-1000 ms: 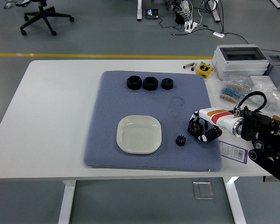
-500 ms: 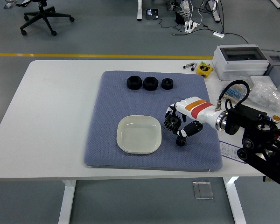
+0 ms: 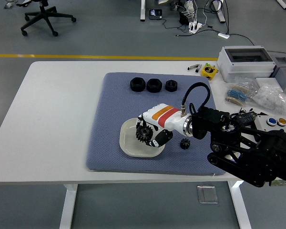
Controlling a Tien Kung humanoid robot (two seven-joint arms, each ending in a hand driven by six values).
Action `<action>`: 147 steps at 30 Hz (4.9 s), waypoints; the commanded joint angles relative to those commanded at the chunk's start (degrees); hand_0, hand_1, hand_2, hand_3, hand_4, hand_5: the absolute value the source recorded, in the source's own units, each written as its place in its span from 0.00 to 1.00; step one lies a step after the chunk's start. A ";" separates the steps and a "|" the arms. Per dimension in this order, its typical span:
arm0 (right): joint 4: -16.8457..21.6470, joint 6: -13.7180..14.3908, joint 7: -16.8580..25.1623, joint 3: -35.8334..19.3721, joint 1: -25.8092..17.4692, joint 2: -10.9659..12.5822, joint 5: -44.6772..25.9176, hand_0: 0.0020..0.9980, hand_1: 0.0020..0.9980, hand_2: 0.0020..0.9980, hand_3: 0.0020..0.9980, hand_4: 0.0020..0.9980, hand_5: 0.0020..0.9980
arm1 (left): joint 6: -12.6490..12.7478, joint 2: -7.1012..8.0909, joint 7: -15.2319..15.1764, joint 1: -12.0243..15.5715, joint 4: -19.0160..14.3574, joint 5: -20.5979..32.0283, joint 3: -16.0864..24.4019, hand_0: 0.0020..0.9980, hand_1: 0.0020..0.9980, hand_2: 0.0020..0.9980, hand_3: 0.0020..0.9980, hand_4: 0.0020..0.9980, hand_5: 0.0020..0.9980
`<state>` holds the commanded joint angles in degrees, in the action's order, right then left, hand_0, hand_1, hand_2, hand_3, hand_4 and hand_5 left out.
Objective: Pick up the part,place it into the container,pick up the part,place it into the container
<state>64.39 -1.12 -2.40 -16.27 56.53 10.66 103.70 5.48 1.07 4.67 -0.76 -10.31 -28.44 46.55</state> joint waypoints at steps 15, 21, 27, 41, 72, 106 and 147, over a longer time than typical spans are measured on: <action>-2.23 -0.07 -0.63 -0.72 0.63 -0.59 1.38 0.52 0.67 0.89 1.00 1.00 0.26 | 0.04 0.00 0.16 -0.28 0.00 0.24 -0.44 0.84 0.79 0.82 0.59 0.51 0.76; -0.68 -2.05 -1.05 -4.85 -0.60 2.36 1.06 0.65 0.73 0.90 1.00 1.00 0.27 | 0.01 -0.01 0.09 -0.16 0.00 0.22 -0.25 0.84 0.79 0.82 0.59 0.51 0.76; -0.06 -5.53 -2.13 -8.63 -2.43 6.29 1.23 0.62 0.69 0.82 0.93 1.00 0.26 | -0.05 0.00 -0.04 -0.19 0.00 0.27 -0.21 0.84 0.79 0.82 0.58 0.51 0.76; 1.35 -7.78 -1.63 -7.95 -6.29 9.80 -0.03 0.47 0.59 0.67 0.63 0.92 0.22 | -0.10 -0.36 0.14 -0.01 0.00 -0.23 0.35 0.84 0.79 0.82 0.59 0.51 0.76; -1.48 -4.94 -0.45 -6.29 -8.51 9.99 -1.28 0.24 0.41 0.50 0.49 0.71 0.15 | -0.14 -0.58 0.27 -0.12 0.00 -0.36 0.39 0.84 0.79 0.82 0.59 0.51 0.76; 3.14 -0.55 -1.82 -10.47 -5.08 5.34 -9.69 0.20 0.38 0.46 0.48 0.66 0.16 | -0.14 -0.39 0.42 -0.02 0.00 -1.01 0.47 0.84 0.79 0.82 0.58 0.50 0.76; -5.27 2.76 -2.82 -7.58 -1.50 -0.22 -7.96 0.25 0.43 0.57 0.88 0.87 0.23 | 0.01 -0.25 0.58 -0.48 0.00 -1.38 0.25 0.84 0.79 0.82 0.59 0.50 0.76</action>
<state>59.12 1.63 -5.22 -23.85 55.03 10.43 95.74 5.50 0.83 5.25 -1.24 -10.31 -29.82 46.80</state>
